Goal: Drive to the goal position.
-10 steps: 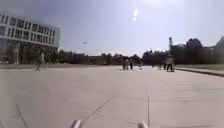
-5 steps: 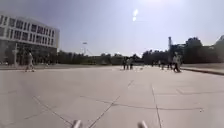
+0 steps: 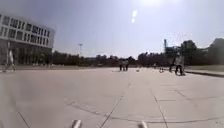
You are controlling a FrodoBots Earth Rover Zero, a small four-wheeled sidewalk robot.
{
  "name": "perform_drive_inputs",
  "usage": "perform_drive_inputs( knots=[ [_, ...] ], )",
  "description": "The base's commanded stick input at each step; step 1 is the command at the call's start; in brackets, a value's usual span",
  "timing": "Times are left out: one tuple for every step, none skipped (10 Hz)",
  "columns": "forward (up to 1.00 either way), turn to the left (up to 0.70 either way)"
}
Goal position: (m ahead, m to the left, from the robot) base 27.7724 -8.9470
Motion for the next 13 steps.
perform_drive_inputs(
  knots=[
    [0.70, 0.00],
    [0.70, 0.00],
    [0.70, 0.00],
    [0.70, 0.00],
    [0.70, 0.00],
    [0.70, 0.00],
    [0.70, 0.00],
    [0.70, -0.02],
    [0.70, -0.05],
    [0.70, -0.18],
    [0.70, -0.25],
    [0.70, -0.25],
    [0.70, -0.22]
  ],
)
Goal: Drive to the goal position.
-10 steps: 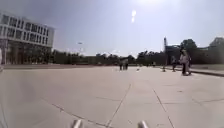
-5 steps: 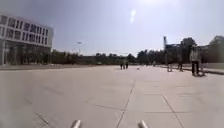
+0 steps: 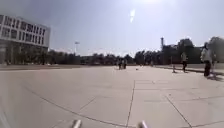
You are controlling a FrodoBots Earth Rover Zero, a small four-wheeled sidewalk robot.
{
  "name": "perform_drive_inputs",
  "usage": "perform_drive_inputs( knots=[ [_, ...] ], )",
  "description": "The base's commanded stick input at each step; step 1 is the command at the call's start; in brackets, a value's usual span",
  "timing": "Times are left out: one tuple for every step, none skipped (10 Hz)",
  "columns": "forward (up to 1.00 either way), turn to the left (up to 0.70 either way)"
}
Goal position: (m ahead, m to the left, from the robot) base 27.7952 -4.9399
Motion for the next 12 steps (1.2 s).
perform_drive_inputs(
  knots=[
    [0.70, -0.12],
    [0.70, -0.01],
    [0.70, 0.00],
    [0.70, 0.00],
    [0.70, 0.00],
    [0.70, 0.00],
    [0.70, 0.00],
    [0.70, 0.00],
    [0.70, 0.00],
    [0.70, 0.00],
    [0.70, -0.01],
    [0.70, -0.03]
  ],
)
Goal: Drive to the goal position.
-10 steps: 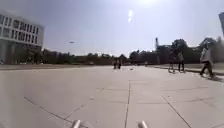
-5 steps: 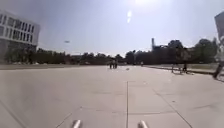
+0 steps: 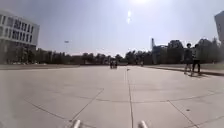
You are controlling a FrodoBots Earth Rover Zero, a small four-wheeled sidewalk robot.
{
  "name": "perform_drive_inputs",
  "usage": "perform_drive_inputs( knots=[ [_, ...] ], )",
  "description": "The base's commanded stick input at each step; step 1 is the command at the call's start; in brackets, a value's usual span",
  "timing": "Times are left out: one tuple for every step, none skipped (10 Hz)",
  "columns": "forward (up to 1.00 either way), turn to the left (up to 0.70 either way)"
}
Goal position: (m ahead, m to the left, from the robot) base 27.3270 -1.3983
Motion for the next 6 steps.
perform_drive_inputs(
  knots=[
    [0.70, -0.06],
    [0.70, -0.10],
    [0.70, -0.19],
    [0.70, -0.26],
    [0.70, -0.20],
    [0.70, -0.13]
  ],
)
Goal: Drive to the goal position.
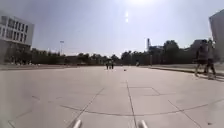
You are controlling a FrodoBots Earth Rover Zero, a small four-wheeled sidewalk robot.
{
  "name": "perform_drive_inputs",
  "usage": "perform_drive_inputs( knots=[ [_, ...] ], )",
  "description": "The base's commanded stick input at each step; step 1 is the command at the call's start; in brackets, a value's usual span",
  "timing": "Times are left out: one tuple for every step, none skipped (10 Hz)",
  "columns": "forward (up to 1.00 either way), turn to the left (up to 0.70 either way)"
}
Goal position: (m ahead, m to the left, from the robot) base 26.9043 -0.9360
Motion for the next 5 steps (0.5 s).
perform_drive_inputs(
  knots=[
    [0.70, 0.00],
    [0.70, 0.00],
    [0.70, 0.00],
    [0.70, 0.00],
    [0.70, 0.00]
  ],
)
